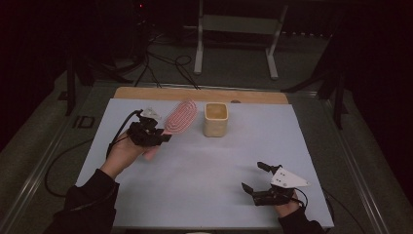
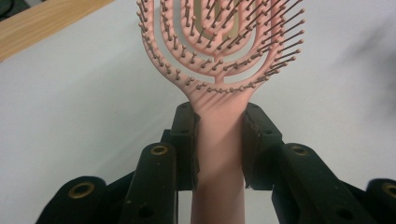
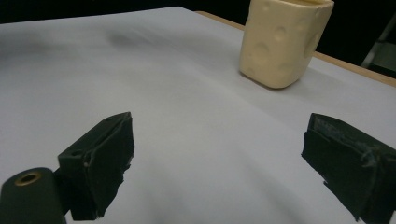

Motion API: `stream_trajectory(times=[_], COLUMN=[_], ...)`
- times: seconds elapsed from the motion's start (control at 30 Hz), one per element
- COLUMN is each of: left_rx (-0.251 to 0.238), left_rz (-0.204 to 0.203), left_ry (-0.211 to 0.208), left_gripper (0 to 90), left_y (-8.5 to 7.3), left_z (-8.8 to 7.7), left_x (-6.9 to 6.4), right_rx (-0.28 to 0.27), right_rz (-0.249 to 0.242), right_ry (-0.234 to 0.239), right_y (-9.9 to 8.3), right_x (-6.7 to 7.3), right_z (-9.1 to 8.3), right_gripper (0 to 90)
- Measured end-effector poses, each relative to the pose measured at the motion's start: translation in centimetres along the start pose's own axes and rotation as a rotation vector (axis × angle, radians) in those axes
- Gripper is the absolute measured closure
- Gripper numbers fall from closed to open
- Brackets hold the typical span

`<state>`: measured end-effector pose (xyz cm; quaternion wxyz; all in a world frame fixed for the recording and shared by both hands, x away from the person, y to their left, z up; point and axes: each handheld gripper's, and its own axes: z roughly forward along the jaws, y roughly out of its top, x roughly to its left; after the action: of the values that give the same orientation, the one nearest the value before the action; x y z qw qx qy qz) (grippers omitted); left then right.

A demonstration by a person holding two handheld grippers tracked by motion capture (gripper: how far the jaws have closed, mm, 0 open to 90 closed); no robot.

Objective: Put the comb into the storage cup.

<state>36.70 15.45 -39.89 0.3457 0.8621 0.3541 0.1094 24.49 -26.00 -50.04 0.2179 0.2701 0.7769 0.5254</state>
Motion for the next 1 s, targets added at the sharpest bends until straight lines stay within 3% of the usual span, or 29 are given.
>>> stream_trajectory(times=[0.37,1.0], left_rx=[-0.080,-0.232], left_rz=[0.028,0.031], left_ry=[-0.005,0.004], left_gripper=[69.8,69.7], left_y=[2.5,6.2], left_z=[-0.6,-0.7], left_x=[-0.9,-1.8], right_rx=[-0.004,-0.005], right_rz=[0.000,-0.003], right_ry=[-0.002,-0.001], right_y=[0.0,0.0], right_x=[0.0,-0.1], right_z=[-0.1,-0.1], right_gripper=[8.7,8.7])
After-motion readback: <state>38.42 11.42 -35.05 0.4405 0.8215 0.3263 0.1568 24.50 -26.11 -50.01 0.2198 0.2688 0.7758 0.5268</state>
